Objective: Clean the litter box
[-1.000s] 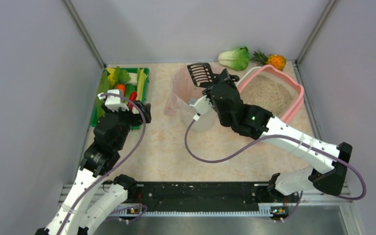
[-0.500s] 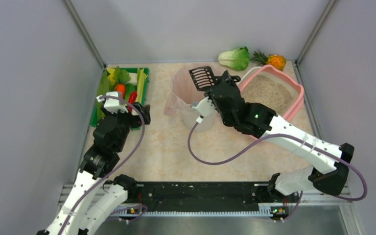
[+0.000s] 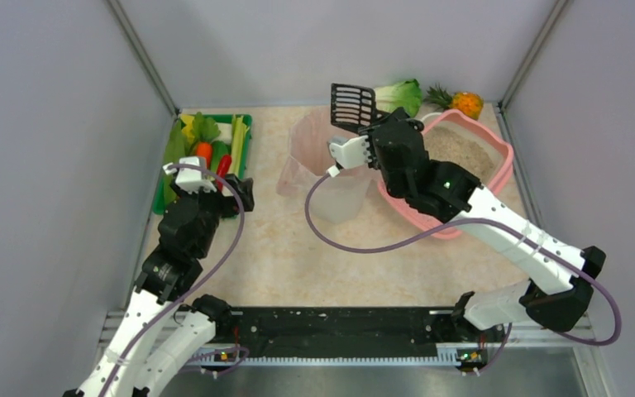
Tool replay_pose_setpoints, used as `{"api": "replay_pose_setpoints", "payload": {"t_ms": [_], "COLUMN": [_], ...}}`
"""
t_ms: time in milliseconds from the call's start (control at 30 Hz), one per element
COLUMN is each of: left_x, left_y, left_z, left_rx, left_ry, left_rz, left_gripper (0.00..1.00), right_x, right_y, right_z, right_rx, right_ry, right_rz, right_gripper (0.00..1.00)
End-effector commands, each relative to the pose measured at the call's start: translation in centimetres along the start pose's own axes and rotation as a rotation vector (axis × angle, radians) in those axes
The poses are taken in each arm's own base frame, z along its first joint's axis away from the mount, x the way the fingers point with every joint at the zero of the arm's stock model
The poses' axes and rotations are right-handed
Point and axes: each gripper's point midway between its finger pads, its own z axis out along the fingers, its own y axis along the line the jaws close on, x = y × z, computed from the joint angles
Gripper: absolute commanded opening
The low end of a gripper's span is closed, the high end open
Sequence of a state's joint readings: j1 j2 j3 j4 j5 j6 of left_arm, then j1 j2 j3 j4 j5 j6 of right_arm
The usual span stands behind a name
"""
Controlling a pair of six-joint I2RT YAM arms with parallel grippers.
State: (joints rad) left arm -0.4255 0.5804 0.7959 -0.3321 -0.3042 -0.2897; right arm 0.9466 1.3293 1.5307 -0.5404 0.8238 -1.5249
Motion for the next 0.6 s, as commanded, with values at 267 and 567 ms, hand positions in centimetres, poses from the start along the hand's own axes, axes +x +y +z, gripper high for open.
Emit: {"api": "replay_pose_setpoints", "payload": {"t_ms": [267,567], "left_x": [-1.6,-1.9], "left_y": [-1.1,-1.4], "left_z": [0.5,0.8], "left_rx": [0.033,0.036], "left_ry": [-0.040,-0.036], "left_rz": [-0.028,-0.027], "left_gripper": [0.99,0.99], "right_x": [5.0,9.5], "right_y": [0.6,7.5], "right_z": [-1.2,-0.9], "right_rx": [-0.005,-0.133], "right_ry": [0.100,0.391], "right_rz": [0.732,1.254], "right_gripper": [0.00,0.00]}}
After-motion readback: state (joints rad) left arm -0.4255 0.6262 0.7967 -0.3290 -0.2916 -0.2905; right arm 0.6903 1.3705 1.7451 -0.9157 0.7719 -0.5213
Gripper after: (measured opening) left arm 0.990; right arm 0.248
